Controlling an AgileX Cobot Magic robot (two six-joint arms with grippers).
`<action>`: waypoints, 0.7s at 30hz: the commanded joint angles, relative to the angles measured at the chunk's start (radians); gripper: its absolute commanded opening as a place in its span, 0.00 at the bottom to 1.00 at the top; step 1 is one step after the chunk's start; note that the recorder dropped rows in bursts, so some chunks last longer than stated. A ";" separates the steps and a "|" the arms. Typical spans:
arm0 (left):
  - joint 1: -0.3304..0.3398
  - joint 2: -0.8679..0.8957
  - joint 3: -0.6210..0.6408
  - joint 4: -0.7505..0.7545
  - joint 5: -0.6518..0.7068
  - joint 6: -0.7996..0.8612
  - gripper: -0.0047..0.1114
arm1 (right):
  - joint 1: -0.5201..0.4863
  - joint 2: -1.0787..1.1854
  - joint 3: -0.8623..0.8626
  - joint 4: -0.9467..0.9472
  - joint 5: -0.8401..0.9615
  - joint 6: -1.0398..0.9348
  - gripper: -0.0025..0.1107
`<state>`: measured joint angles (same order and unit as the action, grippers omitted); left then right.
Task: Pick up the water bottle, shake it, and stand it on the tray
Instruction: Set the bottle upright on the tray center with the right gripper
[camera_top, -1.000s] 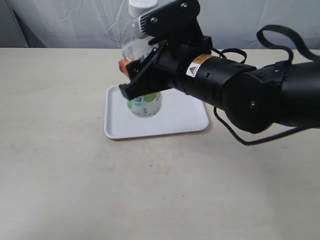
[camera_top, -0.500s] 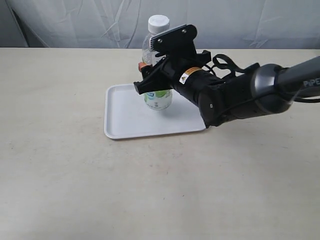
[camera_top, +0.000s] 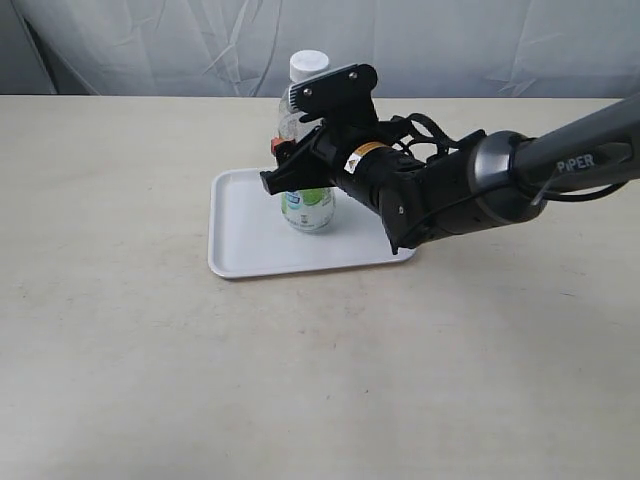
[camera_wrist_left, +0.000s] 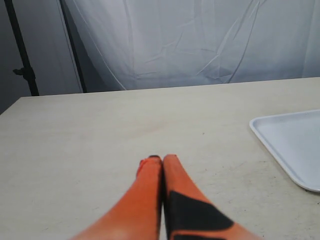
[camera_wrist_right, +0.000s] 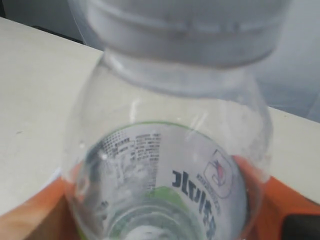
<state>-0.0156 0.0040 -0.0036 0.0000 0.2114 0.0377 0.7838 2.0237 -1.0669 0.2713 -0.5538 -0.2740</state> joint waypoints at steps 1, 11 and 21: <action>-0.006 -0.004 0.004 0.000 -0.009 -0.004 0.04 | -0.005 -0.007 -0.011 0.002 -0.014 0.005 0.11; -0.006 -0.004 0.004 0.000 -0.009 -0.004 0.04 | -0.005 -0.007 -0.011 0.051 0.006 0.005 0.65; -0.006 -0.004 0.004 0.000 -0.009 -0.004 0.04 | -0.005 -0.036 -0.027 0.041 0.115 -0.031 0.65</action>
<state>-0.0156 0.0040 -0.0036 0.0000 0.2114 0.0377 0.7838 2.0125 -1.0801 0.3191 -0.4798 -0.2753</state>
